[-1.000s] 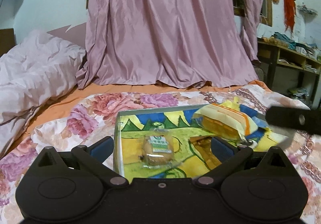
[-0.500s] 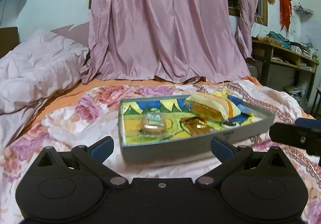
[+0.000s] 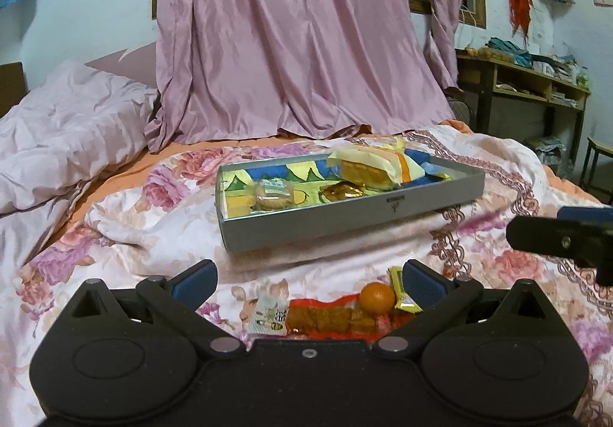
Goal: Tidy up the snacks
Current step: 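Withdraw both open tools from the tray toward the loose snack pile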
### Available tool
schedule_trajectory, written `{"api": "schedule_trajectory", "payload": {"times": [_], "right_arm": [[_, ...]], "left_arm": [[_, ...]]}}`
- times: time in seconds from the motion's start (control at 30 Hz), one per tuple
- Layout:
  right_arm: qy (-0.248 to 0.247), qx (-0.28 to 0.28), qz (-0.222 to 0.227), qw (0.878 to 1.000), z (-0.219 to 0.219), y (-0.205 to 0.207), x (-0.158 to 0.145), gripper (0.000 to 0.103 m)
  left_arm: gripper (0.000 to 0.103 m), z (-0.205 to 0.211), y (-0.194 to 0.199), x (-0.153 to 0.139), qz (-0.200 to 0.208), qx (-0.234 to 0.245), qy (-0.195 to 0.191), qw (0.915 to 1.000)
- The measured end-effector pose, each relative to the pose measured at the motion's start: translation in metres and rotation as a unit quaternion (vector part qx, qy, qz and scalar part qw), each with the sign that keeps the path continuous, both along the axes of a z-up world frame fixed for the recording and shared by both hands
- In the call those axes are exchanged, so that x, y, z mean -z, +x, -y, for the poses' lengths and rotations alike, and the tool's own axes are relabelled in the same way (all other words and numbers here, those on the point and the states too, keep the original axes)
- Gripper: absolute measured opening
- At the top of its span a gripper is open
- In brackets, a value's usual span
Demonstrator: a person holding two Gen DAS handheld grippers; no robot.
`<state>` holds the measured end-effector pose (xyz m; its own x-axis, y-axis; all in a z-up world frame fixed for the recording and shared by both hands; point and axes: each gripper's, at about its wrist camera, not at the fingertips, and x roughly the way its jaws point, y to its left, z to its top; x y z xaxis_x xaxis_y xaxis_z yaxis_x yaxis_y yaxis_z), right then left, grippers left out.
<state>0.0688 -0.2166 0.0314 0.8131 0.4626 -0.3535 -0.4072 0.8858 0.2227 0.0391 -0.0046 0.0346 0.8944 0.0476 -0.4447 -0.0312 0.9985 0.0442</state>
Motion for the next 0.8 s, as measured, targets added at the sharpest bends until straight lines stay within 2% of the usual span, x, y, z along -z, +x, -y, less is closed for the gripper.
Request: {"api": "schedule_trajectory", "payload": {"times": [0.23, 0.4, 0.47, 0.57, 0.7, 0.8], "right_arm": [[0.014, 0.008, -0.029, 0.999, 0.01, 0.008, 0.007, 0.103], [-0.021, 0.005, -0.008, 1.0, 0.002, 0.007, 0.006, 0.103], [-0.026, 0.0, -0.006, 1.0, -0.002, 0.008, 0.007, 0.103], [-0.043, -0.005, 0.005, 0.999, -0.009, 0.007, 0.008, 0.103], [-0.054, -0.018, 0.001, 0.998, -0.015, 0.012, 0.013, 0.103], [-0.07, -0.016, 0.004, 0.997, -0.018, 0.015, 0.017, 0.103]], "left_arm": [[0.102, 0.004, -0.001, 0.005, 0.0, 0.005, 0.029, 0.9996], [0.102, 0.0, 0.004, 0.014, 0.004, 0.008, 0.013, 0.9999], [0.102, -0.001, 0.01, 0.017, -0.011, -0.003, 0.009, 0.9999], [0.102, -0.002, 0.011, 0.016, 0.006, 0.005, -0.004, 1.0], [0.102, 0.002, 0.018, 0.022, -0.005, 0.013, 0.004, 0.9999], [0.102, 0.004, 0.027, 0.034, -0.033, 0.019, 0.013, 0.9992]]}}
